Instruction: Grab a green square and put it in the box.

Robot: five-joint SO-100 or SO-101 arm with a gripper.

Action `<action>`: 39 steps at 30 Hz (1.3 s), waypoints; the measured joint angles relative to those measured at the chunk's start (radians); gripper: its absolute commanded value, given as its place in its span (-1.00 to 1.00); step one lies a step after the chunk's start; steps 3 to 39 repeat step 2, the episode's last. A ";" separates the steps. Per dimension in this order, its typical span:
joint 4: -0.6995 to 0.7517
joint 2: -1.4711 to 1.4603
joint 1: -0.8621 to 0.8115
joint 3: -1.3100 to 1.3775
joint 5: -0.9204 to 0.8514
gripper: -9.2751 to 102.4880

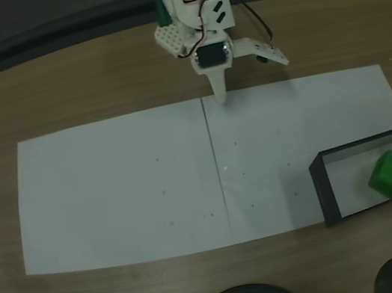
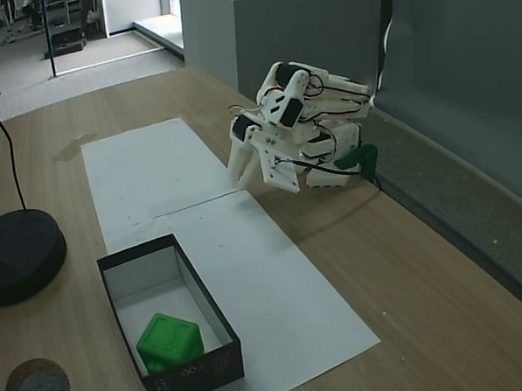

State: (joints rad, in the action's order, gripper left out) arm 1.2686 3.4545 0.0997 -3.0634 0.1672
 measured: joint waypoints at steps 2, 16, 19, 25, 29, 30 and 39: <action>0.000 0.000 0.000 0.000 0.000 -0.84; 0.000 0.000 0.000 0.000 0.000 -0.84; 0.000 0.000 0.000 0.000 0.000 -0.84; 0.000 0.000 0.000 0.000 0.000 -0.84; 0.000 0.000 0.000 0.000 0.000 -0.84; 0.000 0.000 0.000 0.000 0.000 -0.84; 0.000 0.000 0.000 0.000 0.000 -0.84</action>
